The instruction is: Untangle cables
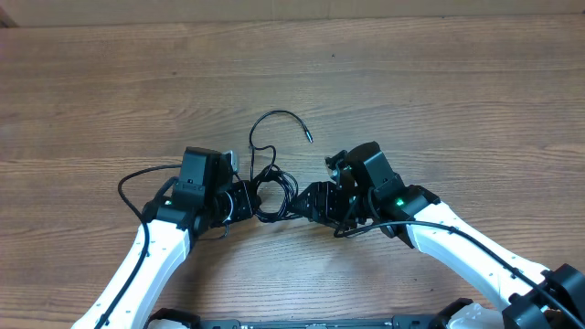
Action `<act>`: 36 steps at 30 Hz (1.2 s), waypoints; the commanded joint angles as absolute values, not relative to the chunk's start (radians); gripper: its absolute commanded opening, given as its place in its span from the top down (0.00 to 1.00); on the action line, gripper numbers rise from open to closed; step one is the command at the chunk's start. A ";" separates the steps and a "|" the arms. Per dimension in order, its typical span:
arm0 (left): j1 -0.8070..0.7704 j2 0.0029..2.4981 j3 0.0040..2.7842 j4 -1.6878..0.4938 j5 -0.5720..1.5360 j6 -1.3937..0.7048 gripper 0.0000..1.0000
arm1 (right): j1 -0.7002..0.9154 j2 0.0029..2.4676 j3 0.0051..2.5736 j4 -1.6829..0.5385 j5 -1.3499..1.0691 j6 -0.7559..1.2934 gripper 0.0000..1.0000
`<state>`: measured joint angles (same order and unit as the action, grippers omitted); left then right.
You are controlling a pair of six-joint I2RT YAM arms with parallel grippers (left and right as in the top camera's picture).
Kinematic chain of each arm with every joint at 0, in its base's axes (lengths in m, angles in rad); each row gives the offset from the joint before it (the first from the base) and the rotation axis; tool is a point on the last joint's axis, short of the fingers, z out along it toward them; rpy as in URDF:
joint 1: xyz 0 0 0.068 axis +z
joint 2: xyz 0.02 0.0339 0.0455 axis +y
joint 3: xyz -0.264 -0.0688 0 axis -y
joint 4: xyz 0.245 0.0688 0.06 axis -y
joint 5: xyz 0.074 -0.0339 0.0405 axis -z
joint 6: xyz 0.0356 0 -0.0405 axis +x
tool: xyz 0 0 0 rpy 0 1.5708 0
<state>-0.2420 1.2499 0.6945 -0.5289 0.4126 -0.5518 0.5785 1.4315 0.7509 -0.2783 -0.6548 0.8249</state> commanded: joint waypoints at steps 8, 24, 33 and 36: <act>-0.250 1.225 0.723 -0.503 0.553 -0.591 0.95 | 0.594 1.430 0.752 -0.175 -0.739 0.846 0.59; -0.250 1.229 0.723 -0.504 0.358 -0.638 0.96 | 0.615 1.430 0.752 -0.062 -0.997 0.680 0.96; -0.250 1.229 0.723 -0.504 0.381 -0.721 0.96 | 0.615 1.430 0.752 0.079 -1.101 0.599 0.96; -0.250 1.229 0.723 -0.500 0.458 -0.661 0.96 | 0.612 1.430 0.752 0.084 -1.070 0.593 0.96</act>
